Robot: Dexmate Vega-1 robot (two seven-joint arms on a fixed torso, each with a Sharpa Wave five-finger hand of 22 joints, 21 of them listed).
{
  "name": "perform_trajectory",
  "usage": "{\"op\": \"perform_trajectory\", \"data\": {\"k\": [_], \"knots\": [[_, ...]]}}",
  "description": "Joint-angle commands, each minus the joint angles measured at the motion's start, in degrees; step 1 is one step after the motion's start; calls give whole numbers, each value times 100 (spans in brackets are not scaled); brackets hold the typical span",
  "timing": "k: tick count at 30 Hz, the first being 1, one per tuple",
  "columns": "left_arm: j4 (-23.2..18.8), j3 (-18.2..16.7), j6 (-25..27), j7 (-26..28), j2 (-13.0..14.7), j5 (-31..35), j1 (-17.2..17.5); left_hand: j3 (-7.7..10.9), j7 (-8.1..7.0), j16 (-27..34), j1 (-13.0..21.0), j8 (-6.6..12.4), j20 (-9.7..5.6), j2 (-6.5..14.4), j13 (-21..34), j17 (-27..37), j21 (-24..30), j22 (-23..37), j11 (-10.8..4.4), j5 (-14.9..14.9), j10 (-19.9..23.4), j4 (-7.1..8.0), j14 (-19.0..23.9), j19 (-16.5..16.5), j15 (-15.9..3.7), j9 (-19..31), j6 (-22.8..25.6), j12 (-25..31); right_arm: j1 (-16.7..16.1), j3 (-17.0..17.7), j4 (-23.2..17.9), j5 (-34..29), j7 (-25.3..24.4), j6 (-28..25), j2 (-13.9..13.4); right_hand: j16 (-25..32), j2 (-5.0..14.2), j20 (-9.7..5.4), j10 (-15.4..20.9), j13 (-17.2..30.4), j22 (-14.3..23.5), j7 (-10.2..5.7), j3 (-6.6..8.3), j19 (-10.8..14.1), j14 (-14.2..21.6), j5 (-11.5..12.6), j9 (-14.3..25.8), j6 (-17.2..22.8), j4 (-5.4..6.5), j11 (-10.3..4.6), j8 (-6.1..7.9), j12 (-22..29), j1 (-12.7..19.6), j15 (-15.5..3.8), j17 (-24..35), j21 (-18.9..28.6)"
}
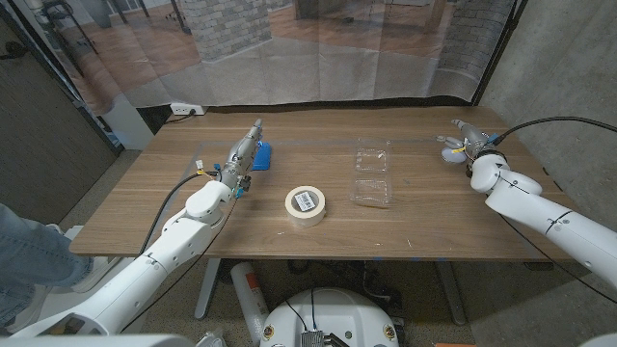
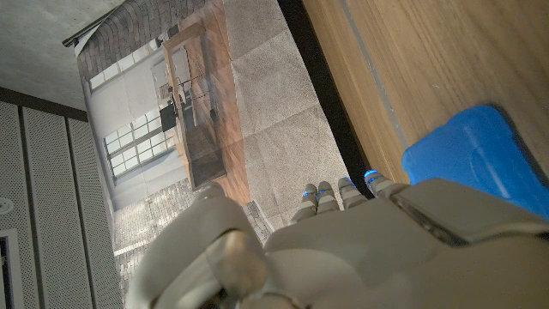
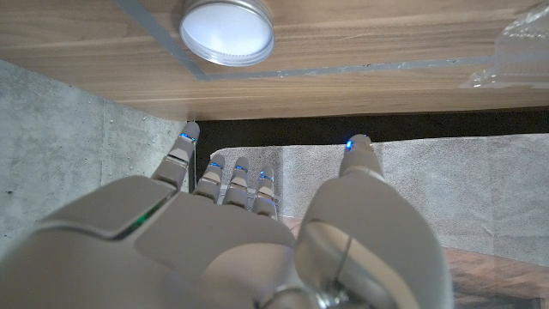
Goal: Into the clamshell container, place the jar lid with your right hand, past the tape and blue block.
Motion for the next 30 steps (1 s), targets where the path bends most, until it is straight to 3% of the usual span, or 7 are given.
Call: {"op": "perform_trajectory", "data": {"k": [1,30], "knots": [[70,15,-9,-69,-11,-31,-39,-26,-22,11,54,-5,-119,33,12,9,-22,19,33,-7,-8,27,-41,-153,-10,28,21,-13,136,-140,46,-47,73,-225,43,35,-61,32,-35,9,9,10,-10,22,-13,46,24,-33,-20,9,-3,8,44,59,7,-14],[-26,-3,38,-24,39,-25,11,-49,-21,17,69,-5,-80,55,12,9,-30,20,28,-20,-10,21,-31,-155,-13,29,47,-16,497,-435,408,-133,337,-404,133,57,-124,28,-70,11,16,0,-35,108,13,112,29,-110,-16,-21,18,23,92,44,9,-68]]}}
